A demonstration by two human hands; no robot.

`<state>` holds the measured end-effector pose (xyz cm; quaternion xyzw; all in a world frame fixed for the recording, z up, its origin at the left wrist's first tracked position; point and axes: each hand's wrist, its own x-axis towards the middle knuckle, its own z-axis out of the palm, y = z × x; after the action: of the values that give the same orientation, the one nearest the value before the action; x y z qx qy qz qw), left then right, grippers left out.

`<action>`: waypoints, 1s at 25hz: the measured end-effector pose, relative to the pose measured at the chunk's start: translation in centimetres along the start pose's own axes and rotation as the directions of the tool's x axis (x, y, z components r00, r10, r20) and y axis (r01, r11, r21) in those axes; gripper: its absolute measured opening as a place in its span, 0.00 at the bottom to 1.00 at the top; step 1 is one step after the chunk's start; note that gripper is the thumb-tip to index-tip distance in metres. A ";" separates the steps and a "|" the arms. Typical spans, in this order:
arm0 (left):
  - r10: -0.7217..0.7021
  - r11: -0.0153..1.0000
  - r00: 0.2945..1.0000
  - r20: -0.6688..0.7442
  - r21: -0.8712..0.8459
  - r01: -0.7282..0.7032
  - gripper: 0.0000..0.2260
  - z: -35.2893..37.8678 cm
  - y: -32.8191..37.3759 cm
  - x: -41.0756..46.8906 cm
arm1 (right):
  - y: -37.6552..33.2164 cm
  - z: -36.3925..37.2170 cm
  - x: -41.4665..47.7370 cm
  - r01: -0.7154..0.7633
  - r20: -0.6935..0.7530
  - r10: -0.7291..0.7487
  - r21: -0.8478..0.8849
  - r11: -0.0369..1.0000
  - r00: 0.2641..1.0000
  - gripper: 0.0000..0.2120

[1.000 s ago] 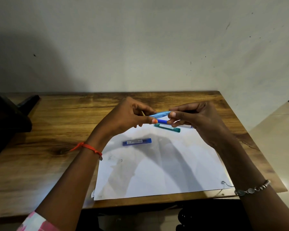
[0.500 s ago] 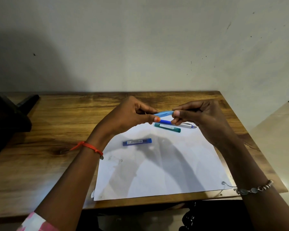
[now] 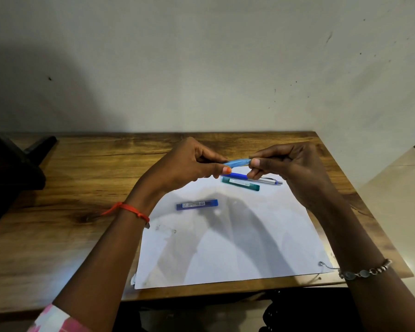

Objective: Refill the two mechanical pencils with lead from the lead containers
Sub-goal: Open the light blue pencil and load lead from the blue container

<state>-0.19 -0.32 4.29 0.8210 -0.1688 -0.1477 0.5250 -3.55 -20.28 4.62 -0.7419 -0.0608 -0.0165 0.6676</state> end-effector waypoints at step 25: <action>-0.112 0.989 0.969 0.220 -0.075 0.131 0.15 0.4 0.2 0.0 | 0.9 0.2 0.3 0.099 -0.023 -0.104 -0.144 0.985 0.994 0.10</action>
<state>-0.39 -0.72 4.33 0.7849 -0.1672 -0.2750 0.5295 -3.17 -20.15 3.75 -0.7835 -0.0868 -0.0662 0.6118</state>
